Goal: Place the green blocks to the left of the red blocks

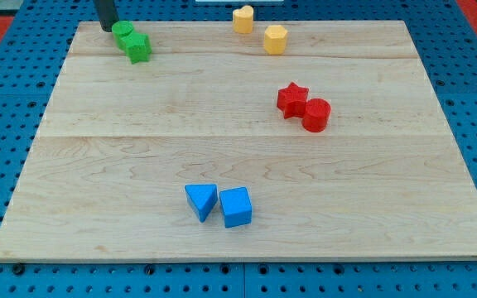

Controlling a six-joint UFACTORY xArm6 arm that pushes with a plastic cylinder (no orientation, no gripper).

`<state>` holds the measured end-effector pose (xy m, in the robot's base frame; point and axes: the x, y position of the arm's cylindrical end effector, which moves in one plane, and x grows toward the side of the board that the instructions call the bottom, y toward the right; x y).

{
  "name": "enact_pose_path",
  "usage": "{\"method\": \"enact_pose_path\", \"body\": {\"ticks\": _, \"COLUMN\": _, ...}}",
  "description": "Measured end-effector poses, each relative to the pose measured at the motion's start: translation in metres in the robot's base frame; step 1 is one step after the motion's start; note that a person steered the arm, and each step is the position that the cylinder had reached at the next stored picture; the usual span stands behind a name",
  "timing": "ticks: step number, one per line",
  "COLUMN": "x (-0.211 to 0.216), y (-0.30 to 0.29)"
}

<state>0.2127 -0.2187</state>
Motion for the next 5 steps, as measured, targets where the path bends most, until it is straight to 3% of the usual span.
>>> {"method": "enact_pose_path", "body": {"ticks": 2, "x": 0.048, "y": 0.032}}
{"method": "enact_pose_path", "body": {"ticks": 4, "x": 0.044, "y": 0.06}}
{"method": "enact_pose_path", "body": {"ticks": 5, "x": 0.071, "y": 0.091}}
